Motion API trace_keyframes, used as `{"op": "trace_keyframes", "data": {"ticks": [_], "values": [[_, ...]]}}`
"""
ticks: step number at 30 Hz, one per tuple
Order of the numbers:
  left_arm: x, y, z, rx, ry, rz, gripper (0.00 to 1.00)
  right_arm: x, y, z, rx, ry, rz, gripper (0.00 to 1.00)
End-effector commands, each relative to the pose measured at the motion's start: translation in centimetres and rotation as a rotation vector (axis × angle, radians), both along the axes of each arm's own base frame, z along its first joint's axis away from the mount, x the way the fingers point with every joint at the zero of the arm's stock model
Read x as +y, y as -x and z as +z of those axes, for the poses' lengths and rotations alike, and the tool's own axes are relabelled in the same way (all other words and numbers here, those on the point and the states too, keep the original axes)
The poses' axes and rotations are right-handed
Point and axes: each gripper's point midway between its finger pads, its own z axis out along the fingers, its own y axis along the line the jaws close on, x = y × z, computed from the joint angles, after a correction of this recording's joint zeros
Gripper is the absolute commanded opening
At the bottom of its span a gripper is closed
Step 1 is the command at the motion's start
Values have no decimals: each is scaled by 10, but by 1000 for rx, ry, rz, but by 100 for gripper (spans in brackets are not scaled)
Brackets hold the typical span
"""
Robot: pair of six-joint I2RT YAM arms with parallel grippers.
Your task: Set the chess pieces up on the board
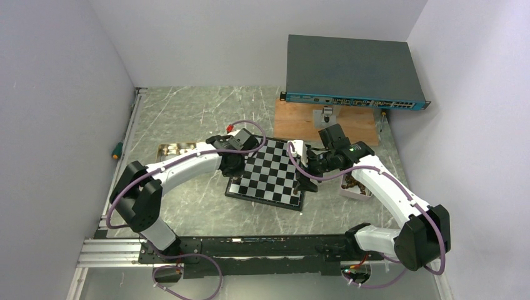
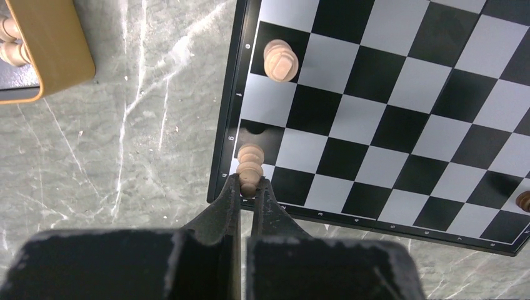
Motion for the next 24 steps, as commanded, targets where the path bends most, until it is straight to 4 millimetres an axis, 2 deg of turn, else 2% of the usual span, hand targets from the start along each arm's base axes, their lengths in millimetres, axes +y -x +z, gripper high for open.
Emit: {"op": "trace_keyframes", "data": {"ticks": [1, 11, 24], "values": [[-3, -14, 10, -56, 21, -24, 2, 1, -3, 6, -44, -22, 12, 77], [-6, -32, 11, -71, 51, -33, 5, 1, -3, 5, -41, -17, 11, 77], [-14, -38, -1, -41, 56, -53, 5, 0, -4, 3, -37, -12, 12, 77]]}}
